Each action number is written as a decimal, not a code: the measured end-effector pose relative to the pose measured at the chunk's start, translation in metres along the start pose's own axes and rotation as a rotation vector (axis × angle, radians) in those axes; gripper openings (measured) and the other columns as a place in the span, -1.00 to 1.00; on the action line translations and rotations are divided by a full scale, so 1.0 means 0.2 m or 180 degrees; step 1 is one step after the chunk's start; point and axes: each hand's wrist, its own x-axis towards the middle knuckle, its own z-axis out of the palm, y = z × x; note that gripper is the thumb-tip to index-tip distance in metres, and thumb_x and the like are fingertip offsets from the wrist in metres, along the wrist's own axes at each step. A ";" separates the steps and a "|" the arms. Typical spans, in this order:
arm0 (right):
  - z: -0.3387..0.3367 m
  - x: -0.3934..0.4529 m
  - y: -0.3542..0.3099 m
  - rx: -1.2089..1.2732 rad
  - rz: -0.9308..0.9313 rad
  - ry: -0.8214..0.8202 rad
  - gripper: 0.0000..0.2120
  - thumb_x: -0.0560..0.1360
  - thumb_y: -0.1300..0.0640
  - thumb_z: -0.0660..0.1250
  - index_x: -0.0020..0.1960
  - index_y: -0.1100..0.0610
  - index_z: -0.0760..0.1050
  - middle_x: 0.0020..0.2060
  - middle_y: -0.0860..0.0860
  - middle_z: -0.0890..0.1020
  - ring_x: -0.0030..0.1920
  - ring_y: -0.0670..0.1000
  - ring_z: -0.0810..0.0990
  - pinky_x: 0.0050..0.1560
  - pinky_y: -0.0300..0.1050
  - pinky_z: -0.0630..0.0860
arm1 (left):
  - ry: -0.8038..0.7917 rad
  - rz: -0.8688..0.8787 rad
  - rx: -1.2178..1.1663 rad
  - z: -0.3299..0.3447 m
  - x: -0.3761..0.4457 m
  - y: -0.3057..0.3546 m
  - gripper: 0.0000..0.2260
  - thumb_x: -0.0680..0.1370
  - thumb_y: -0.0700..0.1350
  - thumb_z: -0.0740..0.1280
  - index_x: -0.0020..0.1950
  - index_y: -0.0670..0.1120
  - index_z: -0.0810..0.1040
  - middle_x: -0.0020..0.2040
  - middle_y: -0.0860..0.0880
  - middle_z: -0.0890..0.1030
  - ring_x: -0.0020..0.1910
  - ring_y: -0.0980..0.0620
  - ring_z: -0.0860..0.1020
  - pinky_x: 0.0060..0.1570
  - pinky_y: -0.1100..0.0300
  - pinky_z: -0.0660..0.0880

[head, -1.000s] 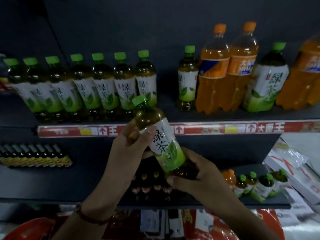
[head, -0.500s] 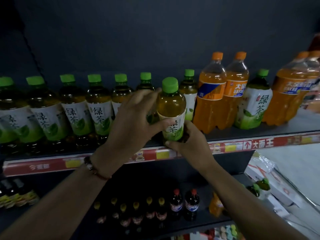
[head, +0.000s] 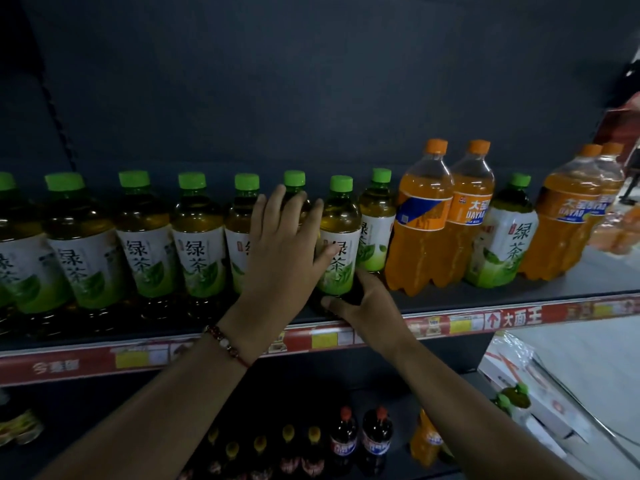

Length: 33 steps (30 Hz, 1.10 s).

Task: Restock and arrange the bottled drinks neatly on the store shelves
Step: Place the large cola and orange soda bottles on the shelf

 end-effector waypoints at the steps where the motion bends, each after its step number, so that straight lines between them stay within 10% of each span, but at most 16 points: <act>1: 0.01 0.00 0.00 -0.0001 -0.0029 0.0033 -0.52 0.42 0.14 0.50 0.27 -0.11 0.43 0.12 -0.32 0.56 0.14 -0.42 0.47 0.10 -0.55 0.38 | 0.0020 0.0002 0.0013 0.00 0.00 0.00 -0.42 0.54 0.20 0.25 0.44 -0.14 0.43 0.39 -0.21 0.45 0.49 -0.26 0.26 0.49 -0.18 0.05; 7: 0.01 -0.01 0.00 -0.0170 -0.0069 0.0004 -0.47 0.47 0.11 0.45 0.38 -0.06 0.38 0.17 -0.38 0.49 0.18 -0.48 0.39 0.17 -0.58 0.30 | 0.0029 -0.0009 0.0073 0.01 -0.01 0.02 -0.37 0.51 0.16 0.36 0.47 -0.15 0.38 0.43 -0.24 0.41 0.49 -0.28 0.25 0.50 -0.18 0.02; 15: -0.33 -0.08 -0.21 -0.1654 -0.0043 -0.0417 -0.42 0.52 0.00 0.37 0.47 -0.06 0.25 0.36 -0.08 0.44 0.29 -0.13 0.41 0.29 -0.12 0.42 | -0.0081 0.0030 -0.0171 -0.05 -0.03 0.10 -0.42 0.51 0.12 0.34 0.49 -0.05 0.35 0.48 -0.22 0.34 0.51 -0.26 0.20 0.48 -0.20 0.06; 26: -0.98 0.18 -0.54 -0.2597 -0.1410 0.0418 -0.53 0.52 -0.04 0.33 0.41 -0.03 0.36 0.31 -0.09 0.43 0.29 -0.11 0.39 0.19 -0.28 0.28 | -0.0139 0.0379 0.0173 0.04 0.26 0.54 -0.25 0.38 0.17 0.48 0.50 -0.05 0.33 0.46 -0.28 0.35 0.45 -0.33 0.30 0.42 -0.32 0.18; 33: -1.07 0.53 -0.59 -0.2490 -0.1322 -0.0326 -0.46 0.56 -0.05 0.27 0.50 -0.06 0.20 0.48 -0.01 0.26 0.42 0.01 0.31 0.19 -0.17 0.27 | -0.0364 -0.0254 0.0593 0.19 0.32 0.62 -0.21 0.45 0.27 0.35 0.57 -0.05 0.22 0.52 -0.25 0.26 0.48 -0.32 0.24 0.48 -0.32 0.00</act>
